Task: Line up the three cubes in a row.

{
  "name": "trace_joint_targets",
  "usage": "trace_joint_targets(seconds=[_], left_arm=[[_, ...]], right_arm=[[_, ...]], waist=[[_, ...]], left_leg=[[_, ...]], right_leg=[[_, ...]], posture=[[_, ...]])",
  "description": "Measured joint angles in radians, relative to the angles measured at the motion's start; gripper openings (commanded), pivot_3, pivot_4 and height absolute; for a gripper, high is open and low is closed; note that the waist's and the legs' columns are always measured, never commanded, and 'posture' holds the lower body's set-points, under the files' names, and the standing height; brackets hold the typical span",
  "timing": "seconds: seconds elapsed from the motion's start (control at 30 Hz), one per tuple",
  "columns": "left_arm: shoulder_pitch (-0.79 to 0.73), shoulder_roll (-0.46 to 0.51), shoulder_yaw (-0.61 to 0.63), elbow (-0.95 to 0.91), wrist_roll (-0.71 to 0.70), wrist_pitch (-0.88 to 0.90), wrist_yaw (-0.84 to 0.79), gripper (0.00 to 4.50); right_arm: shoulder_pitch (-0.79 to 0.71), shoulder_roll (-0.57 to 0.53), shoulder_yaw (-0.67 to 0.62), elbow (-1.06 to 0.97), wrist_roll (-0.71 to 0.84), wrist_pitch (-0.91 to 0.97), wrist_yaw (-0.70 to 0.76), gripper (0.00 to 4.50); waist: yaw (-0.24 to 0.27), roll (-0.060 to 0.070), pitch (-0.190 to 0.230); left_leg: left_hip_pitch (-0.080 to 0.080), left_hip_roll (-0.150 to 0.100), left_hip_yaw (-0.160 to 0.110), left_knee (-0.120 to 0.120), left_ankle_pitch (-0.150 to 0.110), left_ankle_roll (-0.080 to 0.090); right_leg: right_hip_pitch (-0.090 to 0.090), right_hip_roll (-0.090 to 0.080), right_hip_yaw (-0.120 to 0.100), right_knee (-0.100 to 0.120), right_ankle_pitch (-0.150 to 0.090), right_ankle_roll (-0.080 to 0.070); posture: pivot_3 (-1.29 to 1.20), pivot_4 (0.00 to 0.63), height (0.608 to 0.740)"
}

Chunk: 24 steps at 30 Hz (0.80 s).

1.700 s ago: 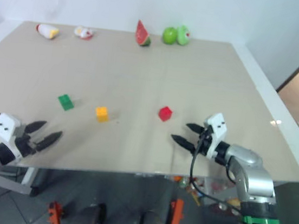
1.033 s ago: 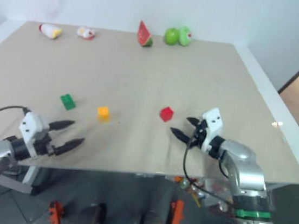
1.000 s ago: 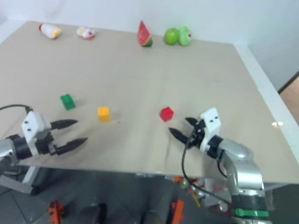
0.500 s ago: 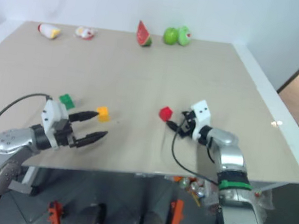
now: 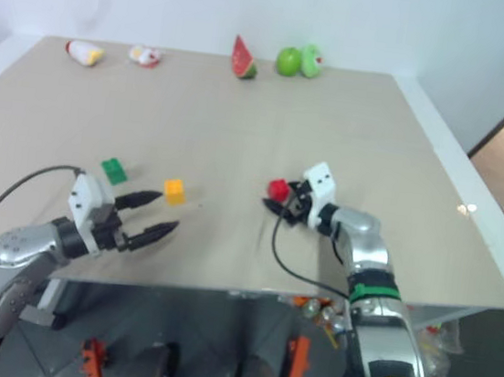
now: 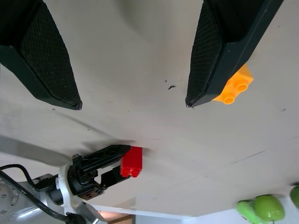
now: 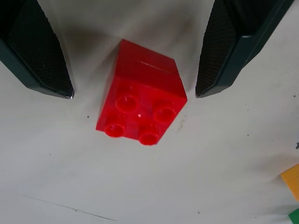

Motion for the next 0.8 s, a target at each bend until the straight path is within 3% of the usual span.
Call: trace_joint_targets(seconds=[0.13, 0.43, 0.63, 0.8], left_arm=[[0.007, 0.000, 0.001, -0.001, 0.000, 0.000, 0.012, 3.66], [0.009, -0.001, 0.001, -0.001, 0.002, -0.001, 0.018, 3.71], [0.006, -0.001, 0.001, 0.000, 0.003, -0.001, 0.015, 3.71], [-0.002, 0.022, 0.004, 0.001, 0.000, -0.001, -0.009, 3.71]], right_arm=[[-0.002, 0.007, 0.000, 0.024, -0.011, -0.014, 0.004, 4.31], [-0.006, 0.010, 0.000, 0.031, -0.017, -0.030, 0.015, 1.52], [-0.006, -0.011, 0.006, 0.029, -0.035, -0.040, 0.044, 1.43], [-0.006, -0.081, 0.025, -0.029, -0.017, -0.016, 0.216, 1.43]], waist=[[0.000, 0.000, 0.000], [0.000, 0.000, 0.000], [0.000, 0.000, 0.000], [0.000, 0.000, 0.000]], left_leg=[[0.000, 0.000, 0.000, 0.000, 0.000, 0.000], [0.000, 0.000, 0.000, 0.000, 0.000, 0.000], [0.000, 0.000, 0.001, 0.000, 0.000, 0.000], [0.001, 0.000, 0.001, 0.000, 0.000, 0.000]], right_leg=[[0.000, 0.000, 0.000, 0.000, 0.000, 0.000], [0.000, 0.000, 0.000, 0.000, 0.000, 0.000], [0.000, 0.000, 0.001, 0.000, 0.000, 0.000], [0.000, 0.000, 0.001, 0.001, 0.000, 0.000]], posture=[[0.00, 0.150, 0.740], [0.00, 0.150, 0.740], [0.00, 0.150, 0.740], [0.00, 0.150, 0.740]])
